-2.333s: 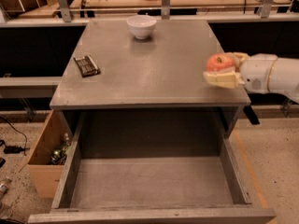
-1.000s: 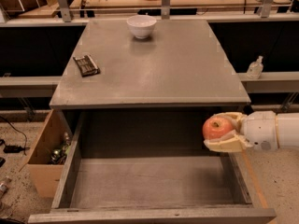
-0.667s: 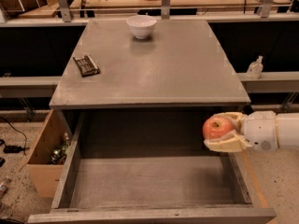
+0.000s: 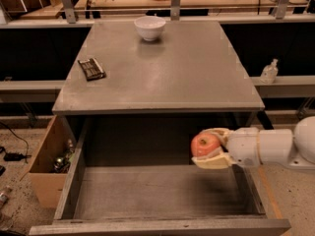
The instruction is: Place apple into top drawer
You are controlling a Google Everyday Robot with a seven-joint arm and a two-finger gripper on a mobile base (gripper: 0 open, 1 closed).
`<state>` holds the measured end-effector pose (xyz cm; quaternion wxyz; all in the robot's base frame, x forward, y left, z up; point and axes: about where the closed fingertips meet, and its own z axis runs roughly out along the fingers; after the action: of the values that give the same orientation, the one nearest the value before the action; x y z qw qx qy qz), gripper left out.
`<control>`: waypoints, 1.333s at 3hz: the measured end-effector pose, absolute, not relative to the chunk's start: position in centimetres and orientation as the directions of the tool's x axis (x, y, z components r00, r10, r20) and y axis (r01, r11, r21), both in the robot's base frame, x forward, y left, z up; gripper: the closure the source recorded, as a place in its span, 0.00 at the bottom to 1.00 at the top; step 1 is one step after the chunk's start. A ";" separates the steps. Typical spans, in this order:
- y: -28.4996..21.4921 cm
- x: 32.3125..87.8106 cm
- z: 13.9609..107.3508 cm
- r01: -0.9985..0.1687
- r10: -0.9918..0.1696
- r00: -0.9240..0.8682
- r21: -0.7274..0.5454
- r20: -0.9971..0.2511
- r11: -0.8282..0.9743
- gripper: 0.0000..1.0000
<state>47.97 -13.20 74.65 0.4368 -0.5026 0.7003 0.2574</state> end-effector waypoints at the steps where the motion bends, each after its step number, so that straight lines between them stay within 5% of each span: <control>1: -8.0 46.1 70.7 -0.950 -0.470 -0.085 -0.072 -0.879 0.305 1.00; 4: 4.5 43.5 63.7 -0.978 -0.554 -0.052 -0.069 -0.831 0.196 1.00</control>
Offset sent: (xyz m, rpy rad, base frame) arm -0.0553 0.1751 -0.1073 0.0187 0.0248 0.1909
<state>43.51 4.47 63.69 0.3845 -0.5709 0.6709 0.2758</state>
